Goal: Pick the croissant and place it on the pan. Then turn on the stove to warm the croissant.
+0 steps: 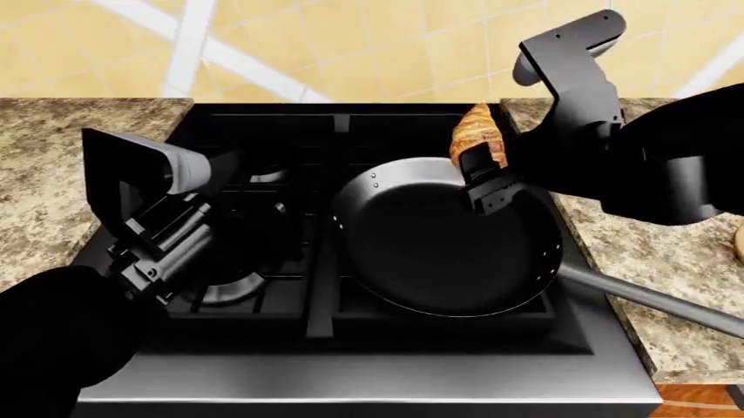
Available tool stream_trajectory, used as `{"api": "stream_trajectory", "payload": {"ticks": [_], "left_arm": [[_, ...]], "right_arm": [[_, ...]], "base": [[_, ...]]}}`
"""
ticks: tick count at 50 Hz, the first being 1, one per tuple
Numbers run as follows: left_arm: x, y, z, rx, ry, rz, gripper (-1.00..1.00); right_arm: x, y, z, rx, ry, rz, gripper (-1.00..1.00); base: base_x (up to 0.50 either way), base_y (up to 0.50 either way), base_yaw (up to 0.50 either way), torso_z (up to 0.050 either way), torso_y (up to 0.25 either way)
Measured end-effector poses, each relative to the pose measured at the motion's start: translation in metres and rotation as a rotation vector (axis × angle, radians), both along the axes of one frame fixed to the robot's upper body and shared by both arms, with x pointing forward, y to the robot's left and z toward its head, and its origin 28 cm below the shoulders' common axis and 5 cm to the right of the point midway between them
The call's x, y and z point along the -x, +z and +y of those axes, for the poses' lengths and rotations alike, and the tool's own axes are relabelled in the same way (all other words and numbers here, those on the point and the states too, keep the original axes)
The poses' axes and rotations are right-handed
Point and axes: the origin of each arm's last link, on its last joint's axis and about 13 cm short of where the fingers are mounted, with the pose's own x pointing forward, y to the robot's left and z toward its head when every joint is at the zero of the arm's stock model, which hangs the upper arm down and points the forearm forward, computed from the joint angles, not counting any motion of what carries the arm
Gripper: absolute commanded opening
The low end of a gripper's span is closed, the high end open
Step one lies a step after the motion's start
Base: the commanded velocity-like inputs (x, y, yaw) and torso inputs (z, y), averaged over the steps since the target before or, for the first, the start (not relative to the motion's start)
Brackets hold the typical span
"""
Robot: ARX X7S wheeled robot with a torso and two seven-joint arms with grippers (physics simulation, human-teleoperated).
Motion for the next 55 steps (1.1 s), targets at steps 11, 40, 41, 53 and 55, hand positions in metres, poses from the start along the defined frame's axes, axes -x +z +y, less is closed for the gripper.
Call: {"api": "stream_trajectory", "payload": {"ticks": [11, 40, 41, 53, 55], "left_arm": [[0.0, 0.004, -0.001, 0.003, -0.003, -0.016, 1.0], [-0.005, 0.007, -0.003, 0.005, -0.016, -0.027, 1.0], [-0.005, 0.007, -0.003, 0.005, -0.016, -0.027, 1.0], [-0.006, 0.007, -0.003, 0.005, -0.021, -0.023, 1.0], [-0.006, 0.007, -0.003, 0.006, -0.022, -0.023, 1.0]], "right_arm": [[-0.012, -0.006, -0.004, -0.048, 0.006, 0.058, -1.0], [-0.031, 0.002, -0.003, 0.005, 0.078, 0.319, -1.0], [-0.032, 0.001, -0.003, 0.005, 0.08, 0.324, -1.0], [-0.041, -0.009, -0.001, 0.012, 0.097, 0.368, -1.0], [-0.042, -0.01, -0.001, 0.014, 0.098, 0.373, -1.0]], "base": [[0.0, 0.0, 0.0, 0.0, 0.0], [0.0, 0.0, 0.0, 0.0, 0.0], [0.0, 0.0, 0.0, 0.0, 0.0], [0.0, 0.0, 0.0, 0.0, 0.0], [0.0, 0.0, 0.0, 0.0, 0.0]]}}
